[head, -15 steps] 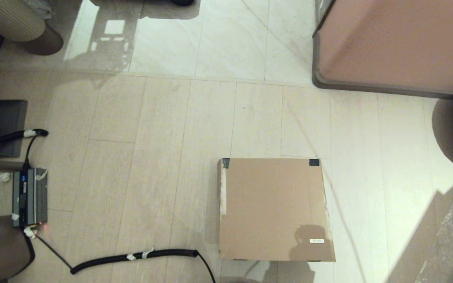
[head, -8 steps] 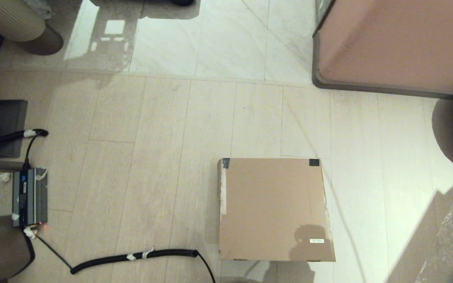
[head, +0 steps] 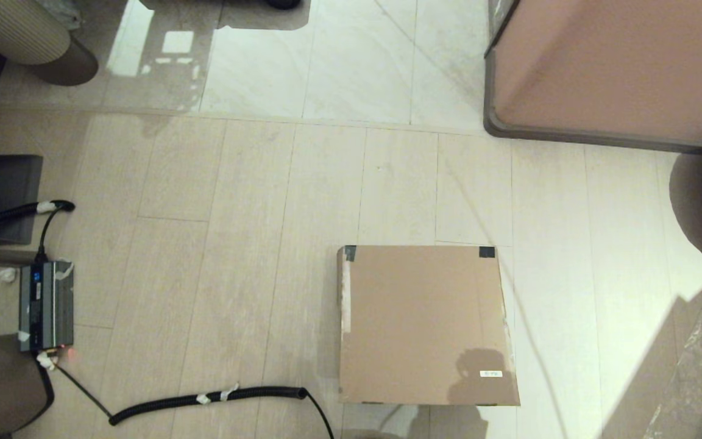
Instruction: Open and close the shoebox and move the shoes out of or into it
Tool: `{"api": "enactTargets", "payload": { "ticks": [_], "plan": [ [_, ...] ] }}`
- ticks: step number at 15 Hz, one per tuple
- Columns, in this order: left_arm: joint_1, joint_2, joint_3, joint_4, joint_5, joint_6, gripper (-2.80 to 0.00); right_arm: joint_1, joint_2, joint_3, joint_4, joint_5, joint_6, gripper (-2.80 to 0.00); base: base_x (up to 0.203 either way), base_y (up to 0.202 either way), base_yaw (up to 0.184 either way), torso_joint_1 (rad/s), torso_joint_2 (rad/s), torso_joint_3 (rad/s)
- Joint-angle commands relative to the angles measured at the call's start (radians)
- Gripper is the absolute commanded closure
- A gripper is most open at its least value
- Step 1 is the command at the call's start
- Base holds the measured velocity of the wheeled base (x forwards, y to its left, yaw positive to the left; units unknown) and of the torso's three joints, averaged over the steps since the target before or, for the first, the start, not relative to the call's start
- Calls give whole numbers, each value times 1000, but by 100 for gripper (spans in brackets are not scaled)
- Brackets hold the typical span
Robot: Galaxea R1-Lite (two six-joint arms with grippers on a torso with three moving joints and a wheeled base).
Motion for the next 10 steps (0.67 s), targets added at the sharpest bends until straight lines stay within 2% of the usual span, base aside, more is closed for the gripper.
{"api": "enactTargets", "payload": {
  "ticks": [1,10],
  "plan": [
    [0,0,0,1,0,0,0,0,2,0,1,0,0,0,0,0,0,0,0,0],
    [0,0,0,1,0,0,0,0,2,0,1,0,0,0,0,0,0,0,0,0]
  ]
}}
